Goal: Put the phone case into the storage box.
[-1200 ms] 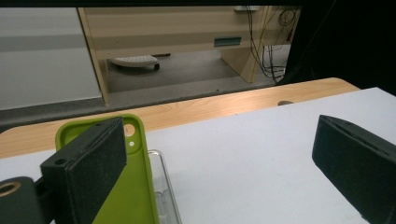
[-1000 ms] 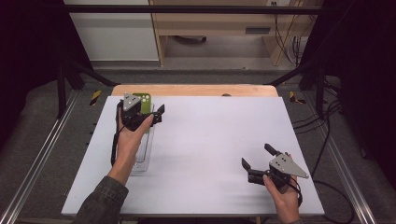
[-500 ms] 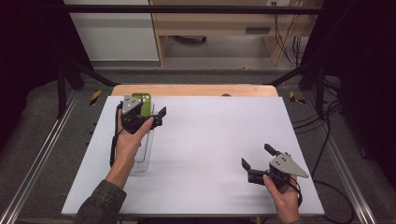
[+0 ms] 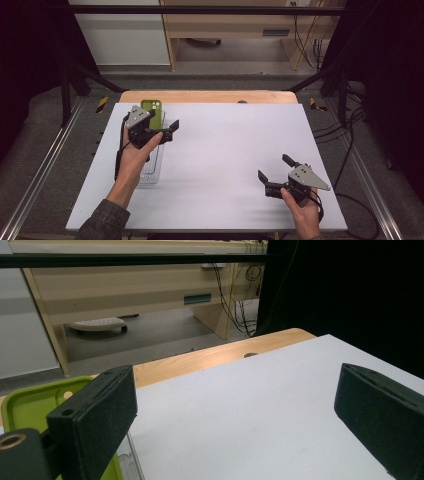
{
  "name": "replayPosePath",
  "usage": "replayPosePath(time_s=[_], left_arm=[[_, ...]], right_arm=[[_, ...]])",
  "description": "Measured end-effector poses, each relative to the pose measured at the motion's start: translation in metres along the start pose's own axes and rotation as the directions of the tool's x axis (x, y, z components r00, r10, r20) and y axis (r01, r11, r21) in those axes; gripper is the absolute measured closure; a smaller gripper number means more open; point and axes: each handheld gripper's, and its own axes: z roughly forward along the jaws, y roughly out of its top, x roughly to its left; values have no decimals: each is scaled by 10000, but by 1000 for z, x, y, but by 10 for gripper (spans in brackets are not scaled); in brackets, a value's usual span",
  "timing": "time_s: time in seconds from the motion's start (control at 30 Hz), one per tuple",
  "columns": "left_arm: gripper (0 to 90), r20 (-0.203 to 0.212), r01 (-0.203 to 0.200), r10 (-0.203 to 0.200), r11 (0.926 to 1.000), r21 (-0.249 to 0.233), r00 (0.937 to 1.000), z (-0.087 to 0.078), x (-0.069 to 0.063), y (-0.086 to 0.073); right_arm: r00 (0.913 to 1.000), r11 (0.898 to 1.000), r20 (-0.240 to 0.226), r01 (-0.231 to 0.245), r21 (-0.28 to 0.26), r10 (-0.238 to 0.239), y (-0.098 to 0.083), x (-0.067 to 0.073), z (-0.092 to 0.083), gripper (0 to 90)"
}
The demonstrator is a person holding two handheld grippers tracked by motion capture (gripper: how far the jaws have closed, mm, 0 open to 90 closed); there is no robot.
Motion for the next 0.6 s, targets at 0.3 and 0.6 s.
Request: replayPosePath(time_s=[0.3, 0.6], left_arm=[[32, 85, 18, -17, 9998, -205, 10000, -10, 1, 3], [32, 290, -55, 73, 9982, -604, 9996, -18, 0, 5]], right_arm=[[10000, 10000, 29, -53, -5, 53, 0, -1, 0, 19], [10000, 10000, 31, -12, 25, 12, -1, -1, 0, 19]])
